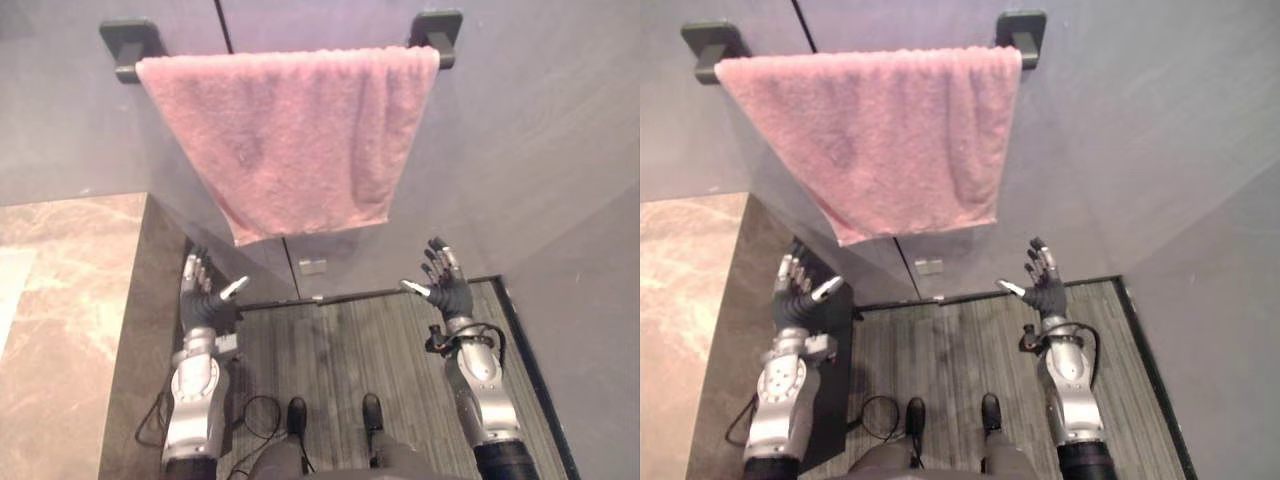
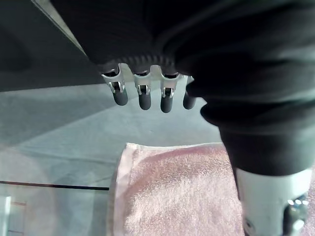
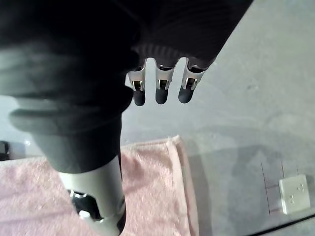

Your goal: Organize washtable

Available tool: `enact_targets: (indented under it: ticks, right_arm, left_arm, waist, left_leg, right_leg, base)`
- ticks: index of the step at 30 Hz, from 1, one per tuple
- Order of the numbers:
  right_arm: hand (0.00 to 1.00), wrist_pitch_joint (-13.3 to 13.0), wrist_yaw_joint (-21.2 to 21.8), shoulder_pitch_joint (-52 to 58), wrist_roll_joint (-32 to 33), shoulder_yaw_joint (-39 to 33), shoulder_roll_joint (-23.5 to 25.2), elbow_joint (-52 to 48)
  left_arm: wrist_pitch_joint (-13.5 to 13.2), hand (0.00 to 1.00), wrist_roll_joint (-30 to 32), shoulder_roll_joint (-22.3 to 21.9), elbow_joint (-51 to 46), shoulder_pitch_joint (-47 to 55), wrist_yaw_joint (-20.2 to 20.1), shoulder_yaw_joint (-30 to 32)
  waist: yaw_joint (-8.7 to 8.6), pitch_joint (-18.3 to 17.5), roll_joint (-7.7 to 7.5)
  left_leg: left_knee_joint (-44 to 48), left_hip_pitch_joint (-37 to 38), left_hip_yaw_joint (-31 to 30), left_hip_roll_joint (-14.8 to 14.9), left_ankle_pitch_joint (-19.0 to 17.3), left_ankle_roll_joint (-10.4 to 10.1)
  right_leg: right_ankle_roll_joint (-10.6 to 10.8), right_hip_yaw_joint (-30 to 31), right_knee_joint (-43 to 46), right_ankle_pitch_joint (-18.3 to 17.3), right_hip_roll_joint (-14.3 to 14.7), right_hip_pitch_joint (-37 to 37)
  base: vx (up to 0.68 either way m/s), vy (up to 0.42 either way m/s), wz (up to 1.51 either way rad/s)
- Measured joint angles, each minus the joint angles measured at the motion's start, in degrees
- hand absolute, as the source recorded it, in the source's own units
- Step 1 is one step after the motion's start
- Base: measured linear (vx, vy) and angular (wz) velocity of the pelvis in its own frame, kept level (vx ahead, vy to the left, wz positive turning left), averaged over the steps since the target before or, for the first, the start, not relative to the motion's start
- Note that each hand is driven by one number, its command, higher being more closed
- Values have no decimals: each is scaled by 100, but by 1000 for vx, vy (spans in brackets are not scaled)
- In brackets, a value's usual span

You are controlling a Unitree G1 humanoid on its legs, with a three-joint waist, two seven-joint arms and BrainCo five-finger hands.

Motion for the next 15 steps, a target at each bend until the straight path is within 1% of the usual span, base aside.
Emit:
enact_targets:
  ticks: [1, 4, 5, 6, 9, 10, 11, 12, 14, 15]
  right_arm:
    - [0, 0, 179, 10, 204, 440, -77, -22]
    - [0, -4, 524, -32, 679, 1193, -89, -51]
    - [0, -3, 646, -110, 939, 1499, -91, -49]
    - [0, -1, 696, -194, 1051, 1684, -89, -47]
    - [0, 16, 891, -798, 1823, 2291, -18, 50]
    - [0, 20, 895, -907, 1930, 2326, 21, 102]
    - [0, 23, 873, -1233, 2161, 2407, 122, 297]
    - [0, 24, 861, -1330, 2207, 2416, 147, 347]
    - [0, 23, 822, -1666, 2342, 2424, 236, 525]
    - [0, 19, 779, -1909, 2395, 2456, 269, 653]
  left_arm:
    - [0, 0, -154, -7, -151, 231, -116, -180]
    - [-2, 0, -517, -11, -413, 502, -377, -668]
    - [-2, 0, -734, -7, -464, 491, -512, -933]
    - [-2, 0, -820, -2, -536, 496, -547, -1074]
    - [-3, 0, -1204, 11, -802, 434, -776, -1500]
    - [-3, 0, -1252, 9, -814, 402, -786, -1535]
    - [-3, 0, -1447, 14, -814, 303, -804, -1575]
    - [-2, 0, -1526, 22, -814, 266, -801, -1593]
    - [-3, 0, -1880, 66, -813, 98, -753, -1693]
    - [-3, 0, -2126, 91, -805, -35, -730, -1722]
  waist:
    - [12, -6, 3]
    - [20, -146, 28]
    - [26, -174, 52]
    - [37, -195, 56]
    - [59, -289, 68]
    - [61, -295, 69]
    - [66, -302, 69]
    - [74, -313, 67]
    - [175, -342, 61]
    - [195, -356, 55]
  left_leg:
    - [-1, 73, -11, 0, -1, -1]
    - [-2, 93, -94, -12, -16, -22]
    - [-2, 107, -144, -29, -20, -27]
    - [-2, 108, -143, -36, -21, -26]
    - [-2, 129, -140, -71, -21, -28]
    - [-2, 141, -136, -75, -21, -28]
    - [-2, 175, -130, -82, -21, -27]
    - [-2, 175, -130, -84, -20, -27]
    - [1, 176, -127, -80, -18, -27]
    - [1, 168, -152, -74, -17, -27]
  right_leg:
    - [7, -16, -1, -20, -1, 78]
    - [17, -108, 17, -71, -15, 131]
    - [15, -162, 26, -91, -31, 162]
    - [10, -160, 33, -98, -35, 160]
    - [10, -156, 61, -103, -48, 166]
    - [13, -153, 79, -107, -50, 168]
    - [7, -149, 118, -119, -53, 184]
    - [6, -149, 119, -119, -55, 186]
    - [2, -140, 117, -109, -72, 185]
    - [-5, -148, 104, -83, -87, 189]
  base:
    - [43, 44, 8]
    - [37, 44, 17]
    - [25, 50, 18]
    - [12, 49, 12]
    - [2, 39, 0]
    - [-5, 52, -2]
    - [-4, 36, -2]
    - [-5, 34, -1]
    - [2, 19, 0]
    - [0, 0, 0]
